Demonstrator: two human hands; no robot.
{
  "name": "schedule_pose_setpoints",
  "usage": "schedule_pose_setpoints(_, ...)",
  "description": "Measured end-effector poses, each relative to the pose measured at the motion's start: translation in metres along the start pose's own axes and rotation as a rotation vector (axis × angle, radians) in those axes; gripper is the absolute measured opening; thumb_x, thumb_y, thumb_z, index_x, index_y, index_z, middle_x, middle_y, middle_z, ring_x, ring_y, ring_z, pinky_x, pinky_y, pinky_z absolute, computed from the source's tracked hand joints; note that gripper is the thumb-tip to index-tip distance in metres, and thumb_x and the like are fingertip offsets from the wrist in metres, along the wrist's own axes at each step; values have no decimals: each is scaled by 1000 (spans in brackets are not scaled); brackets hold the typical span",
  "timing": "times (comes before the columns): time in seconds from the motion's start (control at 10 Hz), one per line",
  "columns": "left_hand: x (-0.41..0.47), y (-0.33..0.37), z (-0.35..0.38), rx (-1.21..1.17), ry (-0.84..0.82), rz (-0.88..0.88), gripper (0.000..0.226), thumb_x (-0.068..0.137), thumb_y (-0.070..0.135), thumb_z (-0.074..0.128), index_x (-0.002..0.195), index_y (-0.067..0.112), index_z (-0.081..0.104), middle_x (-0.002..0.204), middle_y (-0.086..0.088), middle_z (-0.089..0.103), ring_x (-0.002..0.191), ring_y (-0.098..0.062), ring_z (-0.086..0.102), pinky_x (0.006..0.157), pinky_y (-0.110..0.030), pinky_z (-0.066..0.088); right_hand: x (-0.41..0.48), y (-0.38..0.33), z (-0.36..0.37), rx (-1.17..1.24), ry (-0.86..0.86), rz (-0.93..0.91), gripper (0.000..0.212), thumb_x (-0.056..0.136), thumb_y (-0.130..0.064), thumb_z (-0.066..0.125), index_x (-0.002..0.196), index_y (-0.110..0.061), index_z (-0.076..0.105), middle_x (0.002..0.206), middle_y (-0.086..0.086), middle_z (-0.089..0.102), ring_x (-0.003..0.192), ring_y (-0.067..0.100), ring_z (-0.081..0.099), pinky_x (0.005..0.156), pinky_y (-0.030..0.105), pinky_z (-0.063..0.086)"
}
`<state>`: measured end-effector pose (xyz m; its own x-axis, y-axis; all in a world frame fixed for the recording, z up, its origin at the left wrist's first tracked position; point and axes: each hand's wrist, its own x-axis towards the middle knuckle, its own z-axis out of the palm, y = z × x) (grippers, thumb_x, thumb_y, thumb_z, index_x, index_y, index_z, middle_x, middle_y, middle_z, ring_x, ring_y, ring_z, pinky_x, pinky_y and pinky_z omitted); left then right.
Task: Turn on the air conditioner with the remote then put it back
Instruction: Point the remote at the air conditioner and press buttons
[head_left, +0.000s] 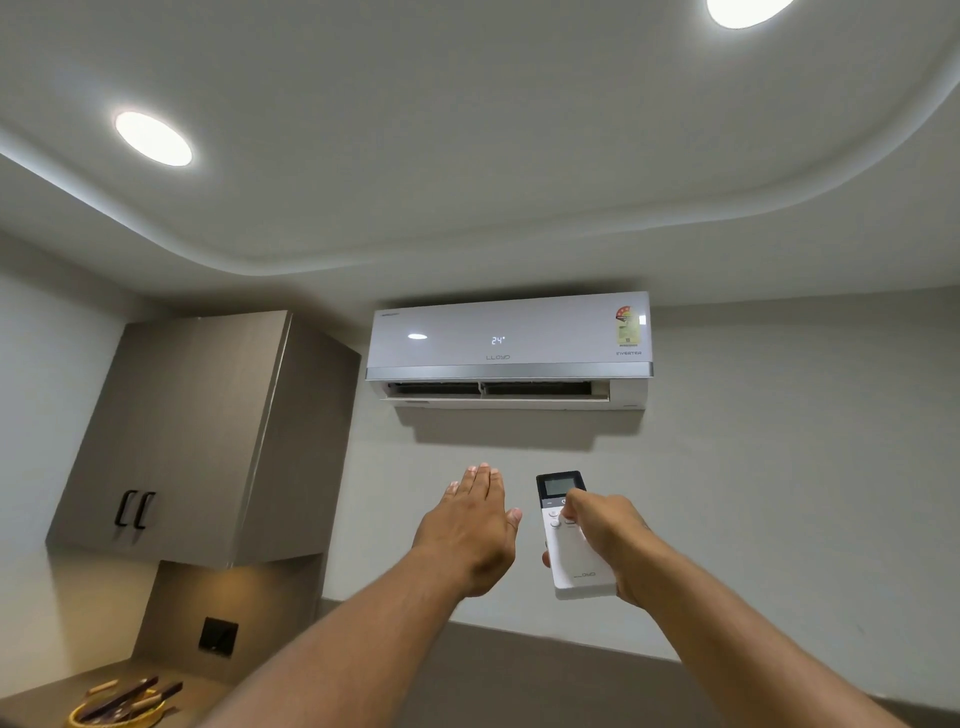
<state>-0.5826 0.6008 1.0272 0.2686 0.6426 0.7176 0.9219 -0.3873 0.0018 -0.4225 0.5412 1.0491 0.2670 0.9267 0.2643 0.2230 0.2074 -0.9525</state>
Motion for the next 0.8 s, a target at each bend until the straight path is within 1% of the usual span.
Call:
schedule_pose_setpoints(0.1, 0, 0, -1, -2, -3, -1, 63, 99, 46, 14, 150, 12, 0, 161, -5, -2, 146, -20, -3, 114, -35, 1, 0, 1, -1, 10, 2, 3, 23, 88, -16, 49, 106, -6, 59, 90, 25, 79, 78, 37, 78, 72, 35, 57)
schedule_pose_setpoints(0.2, -2, 1, -4, -3, -8, 0, 63, 99, 45, 14, 150, 12, -1, 161, -6, -2, 146, -20, -3, 115, -36, 2, -1, 3, -2, 6, 16, 9, 22, 87, -17, 48, 101, -6, 61, 75, 20, 79, 58, 32, 74, 60, 28, 54)
schedule_pose_setpoints(0.3, -3, 1, -6, -2, -11, -3, 62, 99, 45, 15, 150, 12, -1, 161, -6, -3, 146, -20, -3, 115, -36, 2, -2, 3, -2, 7, 21, 10, 20, 87, -16, 49, 99, -7, 61, 76, 21, 79, 55, 31, 73, 59, 28, 54)
schedule_pose_setpoints(0.4, -5, 1, -7, 1, -17, -5, 62, 100, 45, 15, 150, 13, -1, 161, -6, -3, 146, -21, -3, 115, -36, 2, -2, 3, -1, 17, 15, 14, 20, 86, -17, 49, 99, -7, 60, 85, 23, 80, 61, 32, 76, 63, 30, 56)
schedule_pose_setpoints(0.6, -6, 1, -9, 1, -16, -2, 62, 100, 45, 15, 150, 12, -1, 161, -6, -3, 146, -21, -4, 115, -36, 2, 0, 3, 1, 38, 7, 11, 20, 85, -17, 49, 99, -8, 60, 84, 22, 79, 78, 37, 79, 70, 35, 56)
schedule_pose_setpoints(0.7, -6, 0, -9, -3, -18, -4, 62, 100, 45, 15, 150, 12, -1, 161, -6, -4, 146, -21, -4, 115, -36, 2, 1, 3, 1, 45, 6, 13, 20, 85, -17, 50, 99, -8, 60, 86, 23, 79, 76, 37, 78, 70, 35, 57)
schedule_pose_setpoints(0.8, -6, -2, -10, -7, -16, -8, 62, 99, 45, 15, 150, 13, -1, 161, -5, -4, 146, -20, -4, 115, -36, 2, 2, 3, 1, 52, 2, 15, 17, 85, -16, 50, 96, -8, 60, 80, 21, 77, 66, 36, 76, 65, 33, 57)
